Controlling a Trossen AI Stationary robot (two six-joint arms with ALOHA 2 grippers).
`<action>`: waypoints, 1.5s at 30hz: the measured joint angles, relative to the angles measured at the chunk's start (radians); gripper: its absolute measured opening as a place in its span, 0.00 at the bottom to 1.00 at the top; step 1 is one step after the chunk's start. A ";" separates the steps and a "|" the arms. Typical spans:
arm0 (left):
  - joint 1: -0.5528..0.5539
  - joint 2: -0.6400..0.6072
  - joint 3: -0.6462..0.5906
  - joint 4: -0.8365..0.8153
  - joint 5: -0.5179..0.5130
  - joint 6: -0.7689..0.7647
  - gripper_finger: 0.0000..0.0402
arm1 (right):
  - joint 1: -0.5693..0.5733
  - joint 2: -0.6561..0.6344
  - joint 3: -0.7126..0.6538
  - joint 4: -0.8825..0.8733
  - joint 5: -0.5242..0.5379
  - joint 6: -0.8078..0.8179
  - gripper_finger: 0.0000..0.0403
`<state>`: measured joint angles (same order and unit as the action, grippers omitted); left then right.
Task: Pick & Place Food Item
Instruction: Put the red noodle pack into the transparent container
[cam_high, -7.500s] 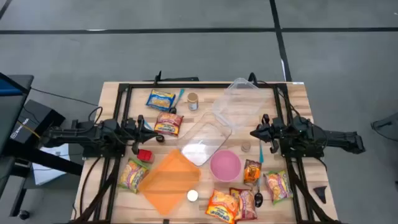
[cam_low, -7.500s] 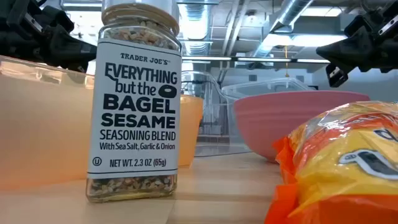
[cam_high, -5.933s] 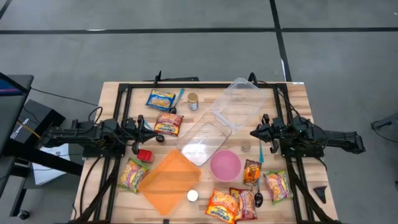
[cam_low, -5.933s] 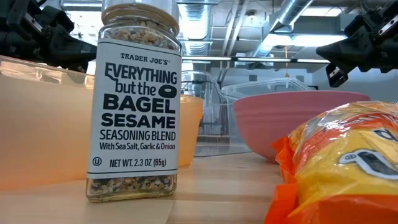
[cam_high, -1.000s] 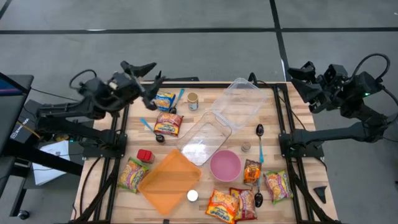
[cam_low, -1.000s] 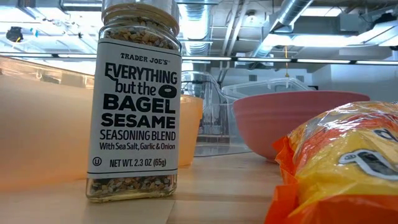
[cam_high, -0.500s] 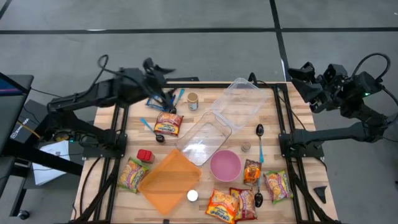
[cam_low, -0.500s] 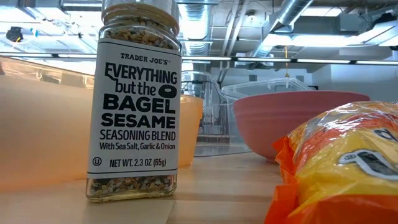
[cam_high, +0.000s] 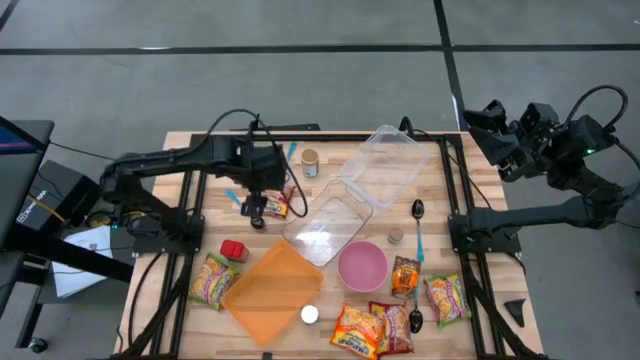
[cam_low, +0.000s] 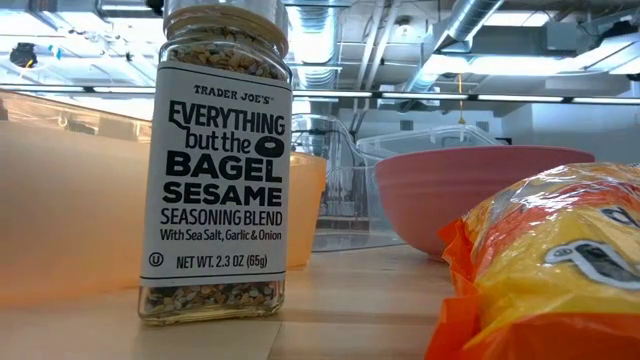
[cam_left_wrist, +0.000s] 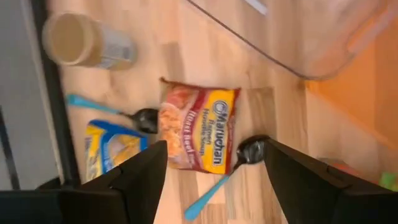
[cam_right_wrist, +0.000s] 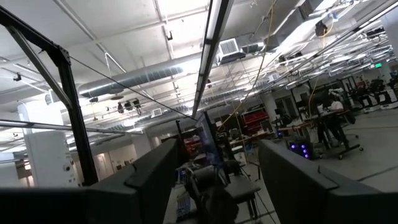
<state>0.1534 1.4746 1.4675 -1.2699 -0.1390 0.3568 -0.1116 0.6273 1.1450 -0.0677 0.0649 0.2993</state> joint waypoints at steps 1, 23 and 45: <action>0.000 -0.004 -0.027 0.030 0.011 0.030 0.64 | 0.000 0.000 0.000 0.000 -0.009 0.000 0.56; 0.101 -0.028 -0.601 0.592 0.009 0.186 0.53 | 0.000 0.000 0.000 -0.008 -0.043 -0.003 0.56; 0.184 -0.024 -0.739 0.796 -0.013 0.249 0.38 | 0.000 0.000 0.000 -0.008 -0.039 -0.011 0.56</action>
<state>0.3370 1.4504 0.7287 -0.4744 -0.1517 0.6056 -0.1120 0.6270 1.1450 -0.0761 0.0261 0.2878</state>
